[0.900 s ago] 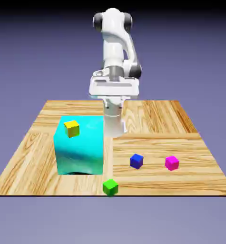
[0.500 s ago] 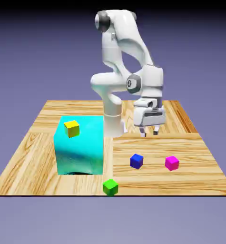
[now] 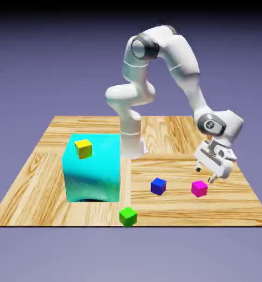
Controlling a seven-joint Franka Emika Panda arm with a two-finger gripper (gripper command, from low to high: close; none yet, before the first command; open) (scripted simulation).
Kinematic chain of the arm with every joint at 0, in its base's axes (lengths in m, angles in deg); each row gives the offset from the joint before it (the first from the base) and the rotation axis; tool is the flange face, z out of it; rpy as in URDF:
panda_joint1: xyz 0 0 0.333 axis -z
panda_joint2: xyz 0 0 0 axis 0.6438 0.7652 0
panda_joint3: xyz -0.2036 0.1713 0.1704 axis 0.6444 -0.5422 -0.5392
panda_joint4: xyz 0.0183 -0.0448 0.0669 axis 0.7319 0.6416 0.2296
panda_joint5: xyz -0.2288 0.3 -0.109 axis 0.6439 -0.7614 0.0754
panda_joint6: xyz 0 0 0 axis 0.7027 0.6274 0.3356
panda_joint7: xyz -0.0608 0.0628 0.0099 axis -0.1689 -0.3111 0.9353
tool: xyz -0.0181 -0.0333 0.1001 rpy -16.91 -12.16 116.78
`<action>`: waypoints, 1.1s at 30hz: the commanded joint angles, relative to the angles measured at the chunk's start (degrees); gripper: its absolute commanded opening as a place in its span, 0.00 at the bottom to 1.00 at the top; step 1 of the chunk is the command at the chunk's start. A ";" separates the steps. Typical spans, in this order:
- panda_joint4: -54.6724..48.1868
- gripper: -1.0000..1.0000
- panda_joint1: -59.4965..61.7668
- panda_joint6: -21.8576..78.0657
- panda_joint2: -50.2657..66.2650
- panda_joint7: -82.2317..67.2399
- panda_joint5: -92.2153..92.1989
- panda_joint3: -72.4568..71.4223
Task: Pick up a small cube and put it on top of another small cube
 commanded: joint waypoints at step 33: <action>-22.43 0.00 20.75 14.25 9.86 25.28 -45.95 27.63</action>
